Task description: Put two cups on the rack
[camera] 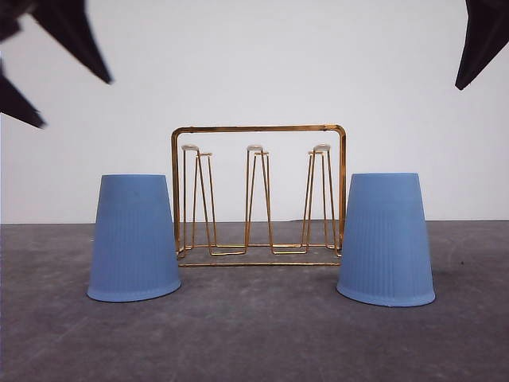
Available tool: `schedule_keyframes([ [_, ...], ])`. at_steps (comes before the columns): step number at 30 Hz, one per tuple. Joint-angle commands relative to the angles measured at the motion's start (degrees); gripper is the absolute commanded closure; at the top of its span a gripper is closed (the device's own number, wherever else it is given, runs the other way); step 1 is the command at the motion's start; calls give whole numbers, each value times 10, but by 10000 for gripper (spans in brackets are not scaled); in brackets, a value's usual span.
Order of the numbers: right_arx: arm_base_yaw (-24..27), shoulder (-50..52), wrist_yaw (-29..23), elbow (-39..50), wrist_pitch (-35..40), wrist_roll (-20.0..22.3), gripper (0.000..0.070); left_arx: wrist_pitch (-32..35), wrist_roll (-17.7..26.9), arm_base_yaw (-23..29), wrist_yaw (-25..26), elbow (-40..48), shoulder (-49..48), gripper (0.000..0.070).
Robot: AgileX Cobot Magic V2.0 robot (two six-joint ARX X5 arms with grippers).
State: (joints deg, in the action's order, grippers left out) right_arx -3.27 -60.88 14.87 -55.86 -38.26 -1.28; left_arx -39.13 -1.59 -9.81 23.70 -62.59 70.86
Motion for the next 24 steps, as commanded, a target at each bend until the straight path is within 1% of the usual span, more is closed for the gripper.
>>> schedule_keyframes([
  [1, 0, -4, 1, -7, 5, 6, 47, 6, -6, -24, 3, -11, 22, 0],
  [4, 0, -4, 1, -7, 5, 6, 47, 21, -6, -68, -1, -11, 52, 0],
  [6, 0, -4, 1, -7, 5, 6, 47, 34, -8, -93, -19, -11, 70, 0],
  [10, 0, -4, 1, -7, 5, 7, 47, 57, -8, -136, -84, -11, 105, 0],
  [13, 0, -4, 1, -7, 5, 7, 47, 59, -7, -154, -119, -11, 126, 0],
  [16, 0, -4, 1, -7, 5, 7, 47, 62, -2, -167, -177, -11, 148, 0],
  [24, 0, -4, 1, -7, 10, 7, 47, 72, -1, -168, -179, -11, 187, 0],
])
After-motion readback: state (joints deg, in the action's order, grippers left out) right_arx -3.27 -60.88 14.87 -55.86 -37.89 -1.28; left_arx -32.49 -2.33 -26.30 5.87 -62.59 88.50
